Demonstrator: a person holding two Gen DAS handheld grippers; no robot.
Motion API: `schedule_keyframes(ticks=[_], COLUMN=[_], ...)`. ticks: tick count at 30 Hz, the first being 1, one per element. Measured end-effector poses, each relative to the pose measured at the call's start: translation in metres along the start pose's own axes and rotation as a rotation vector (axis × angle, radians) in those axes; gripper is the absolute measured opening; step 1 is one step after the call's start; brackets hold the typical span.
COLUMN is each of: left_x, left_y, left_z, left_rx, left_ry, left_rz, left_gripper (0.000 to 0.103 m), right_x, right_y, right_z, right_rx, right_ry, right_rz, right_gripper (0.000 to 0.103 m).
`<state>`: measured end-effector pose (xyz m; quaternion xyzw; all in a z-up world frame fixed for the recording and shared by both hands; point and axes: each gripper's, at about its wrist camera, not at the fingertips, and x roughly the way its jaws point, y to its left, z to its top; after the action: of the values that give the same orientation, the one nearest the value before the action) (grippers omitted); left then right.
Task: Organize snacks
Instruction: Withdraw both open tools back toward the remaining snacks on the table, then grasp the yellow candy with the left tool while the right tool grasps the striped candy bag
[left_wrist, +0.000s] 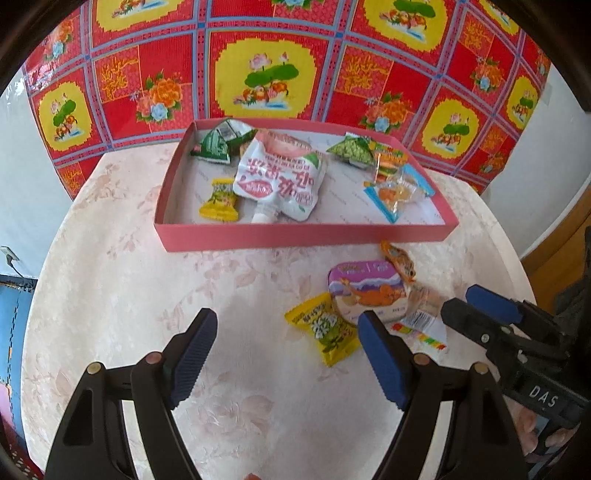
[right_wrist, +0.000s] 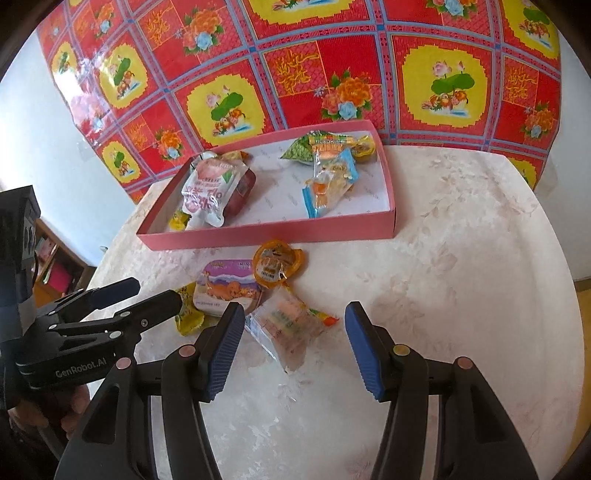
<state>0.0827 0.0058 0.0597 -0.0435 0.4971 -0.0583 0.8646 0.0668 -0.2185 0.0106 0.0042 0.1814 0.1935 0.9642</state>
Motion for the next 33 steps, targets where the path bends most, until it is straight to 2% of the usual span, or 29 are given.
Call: schedule_keyframes(ticks=[9,14,17,19,22,33], left_x=[0.013,0.015,0.015,0.014,0.013,0.02], left_y=[-0.005,-0.006,-0.007,-0.006,-0.004,-0.009], left_z=[-0.01,-0.011,-0.012,-0.012,-0.012,-0.011], left_rx=[0.016,0.023,0.034,0.044,0.042,0.086], left_ry=[0.029,0.014,-0.002,-0.011,-0.023,-0.054], left_rz=[0.015,0.015,0.01,0.015,0.016,0.046], left_gripper=[0.081,0.078,0.071,0.061,0.055,0.055], right_x=[0.008,0.012,0.015,0.016,0.017,0.016], right_y=[0.002,0.003,0.001,0.0,0.002,0.006], right_z=[-0.004,-0.005,-0.005,-0.006,-0.005,-0.009], right_rx=[-0.007,-0.01,0.003,0.012,0.015,0.01], right_ry=[0.037,0.052,0.061,0.061,0.061,0.019], right_rz=[0.006,-0.01,-0.026,-0.024,-0.033,-0.066], right_gripper=[0.058,0.058,0.058,0.058,0.058,0.058])
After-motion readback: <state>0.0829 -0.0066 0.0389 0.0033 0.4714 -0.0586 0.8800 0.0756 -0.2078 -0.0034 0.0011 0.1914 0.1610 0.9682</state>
